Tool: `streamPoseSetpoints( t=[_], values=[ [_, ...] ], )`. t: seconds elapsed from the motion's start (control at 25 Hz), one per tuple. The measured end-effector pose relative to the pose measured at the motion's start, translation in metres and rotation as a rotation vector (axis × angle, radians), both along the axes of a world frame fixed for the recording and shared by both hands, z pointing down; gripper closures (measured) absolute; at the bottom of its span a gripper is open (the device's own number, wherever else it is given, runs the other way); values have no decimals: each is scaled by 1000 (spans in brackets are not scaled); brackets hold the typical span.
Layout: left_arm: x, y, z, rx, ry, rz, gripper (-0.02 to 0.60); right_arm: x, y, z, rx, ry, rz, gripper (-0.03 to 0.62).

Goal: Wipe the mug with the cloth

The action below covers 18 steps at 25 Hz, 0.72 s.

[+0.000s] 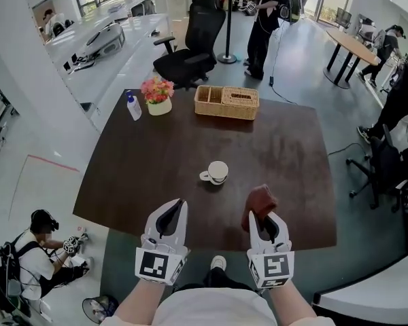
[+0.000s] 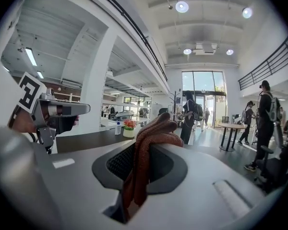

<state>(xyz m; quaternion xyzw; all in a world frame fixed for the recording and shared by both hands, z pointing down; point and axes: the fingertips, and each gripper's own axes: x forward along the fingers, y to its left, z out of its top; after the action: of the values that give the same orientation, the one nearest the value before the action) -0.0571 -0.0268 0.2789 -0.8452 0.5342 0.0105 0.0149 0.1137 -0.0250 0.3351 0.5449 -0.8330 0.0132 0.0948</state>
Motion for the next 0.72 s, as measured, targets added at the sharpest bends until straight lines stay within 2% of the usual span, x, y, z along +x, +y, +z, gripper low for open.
streamPoseSetpoints(
  t=[0.24,0.48,0.72],
  values=[
    [-4,59,3,-29,-16,78,581,-18,56,-12,11,13,27,513],
    [-12,136,-9,0,-73,150,581,-34,136,-28,49,30,65,513],
    [-24,192,0,-30,-87,189,581,-52,202,-19,13,30,69,513]
  ],
)
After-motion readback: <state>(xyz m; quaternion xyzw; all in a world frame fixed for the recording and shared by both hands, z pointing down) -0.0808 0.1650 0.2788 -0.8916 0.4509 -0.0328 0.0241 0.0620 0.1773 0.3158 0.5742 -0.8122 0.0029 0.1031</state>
